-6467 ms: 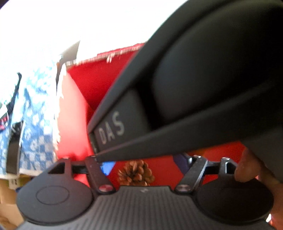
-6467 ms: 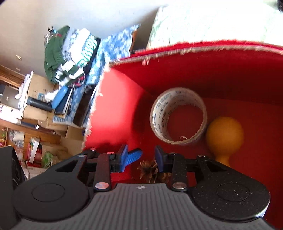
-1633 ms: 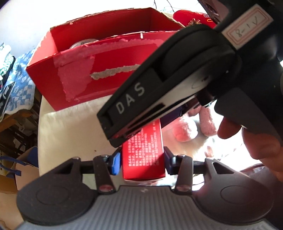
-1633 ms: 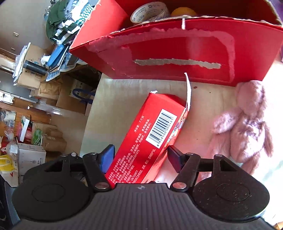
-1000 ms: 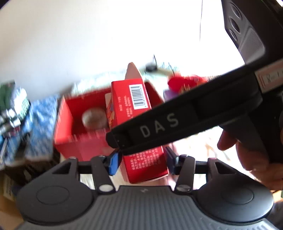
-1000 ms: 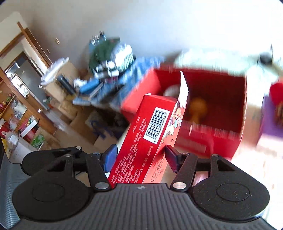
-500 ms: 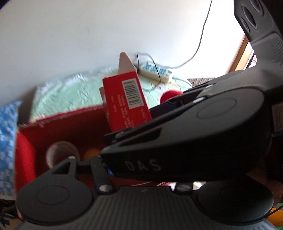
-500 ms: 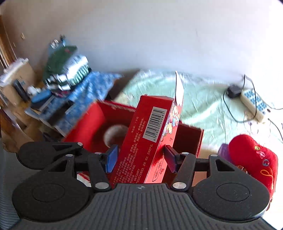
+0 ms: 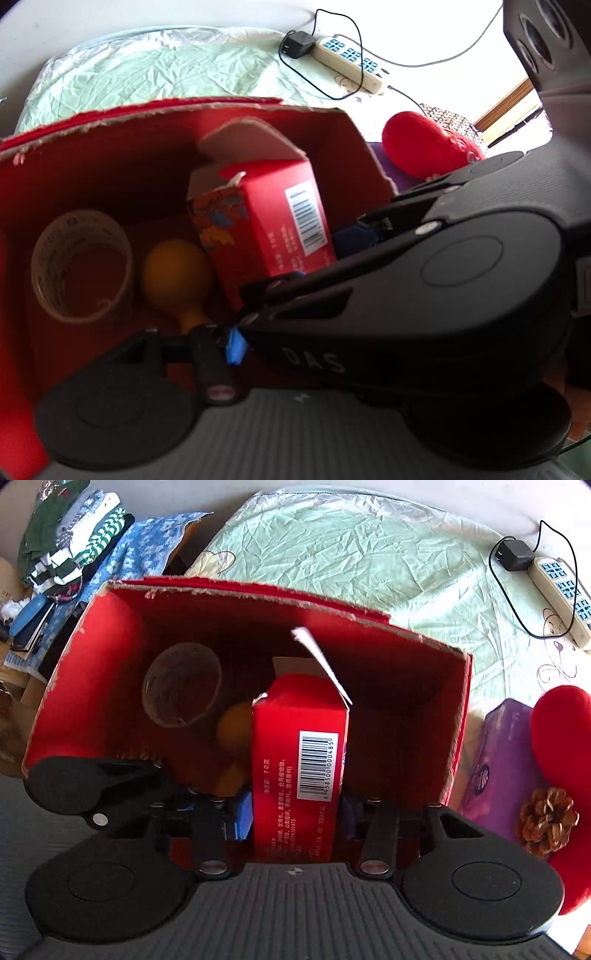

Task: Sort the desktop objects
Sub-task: 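Lower the red gift box into the red box with the right gripper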

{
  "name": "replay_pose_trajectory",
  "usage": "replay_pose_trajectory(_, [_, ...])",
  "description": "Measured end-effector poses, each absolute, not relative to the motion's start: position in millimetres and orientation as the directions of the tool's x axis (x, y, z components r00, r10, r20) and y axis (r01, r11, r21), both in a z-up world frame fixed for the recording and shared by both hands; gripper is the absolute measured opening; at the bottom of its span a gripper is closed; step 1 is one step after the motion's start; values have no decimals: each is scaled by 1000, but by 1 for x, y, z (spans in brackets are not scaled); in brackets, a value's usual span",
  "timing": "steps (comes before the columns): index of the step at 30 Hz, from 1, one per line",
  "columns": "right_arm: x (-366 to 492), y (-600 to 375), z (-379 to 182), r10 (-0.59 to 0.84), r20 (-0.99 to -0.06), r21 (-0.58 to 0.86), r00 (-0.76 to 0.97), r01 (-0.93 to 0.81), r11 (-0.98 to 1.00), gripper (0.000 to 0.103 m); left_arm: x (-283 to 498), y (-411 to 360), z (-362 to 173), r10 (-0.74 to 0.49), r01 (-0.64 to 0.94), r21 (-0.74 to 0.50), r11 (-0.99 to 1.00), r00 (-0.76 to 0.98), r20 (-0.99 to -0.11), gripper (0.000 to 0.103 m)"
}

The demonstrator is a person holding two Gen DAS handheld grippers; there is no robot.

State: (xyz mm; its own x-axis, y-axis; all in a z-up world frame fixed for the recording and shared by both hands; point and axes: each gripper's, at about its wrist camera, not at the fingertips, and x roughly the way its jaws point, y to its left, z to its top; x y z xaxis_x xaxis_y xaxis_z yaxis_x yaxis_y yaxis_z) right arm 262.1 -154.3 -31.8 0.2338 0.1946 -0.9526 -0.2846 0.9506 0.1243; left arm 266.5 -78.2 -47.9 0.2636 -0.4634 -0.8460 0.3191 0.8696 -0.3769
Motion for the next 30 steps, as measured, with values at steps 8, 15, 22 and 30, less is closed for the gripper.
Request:
replay_pose_trajectory(8, [277,-151,-41,270,-949,236,161,-207,950,47,274,-66,-42,-415,346,-326,880,224,-882,60])
replay_pose_trajectory(15, [299,-130,-62,334,-937,318,100,-147,937,48,283,-29,-51,-415,332,-334,882,213,-885,77])
replay_pose_trajectory(22, [300,-101,-59,294,-948,265,120,-210,941,51,285,-12,-53,-422,366,-319,874,249,-872,85])
replay_pose_trajectory(30, [283,-138,-22,298,-925,254,234,-203,946,66,278,-5,-38,-430,384,-308,871,291,-855,79])
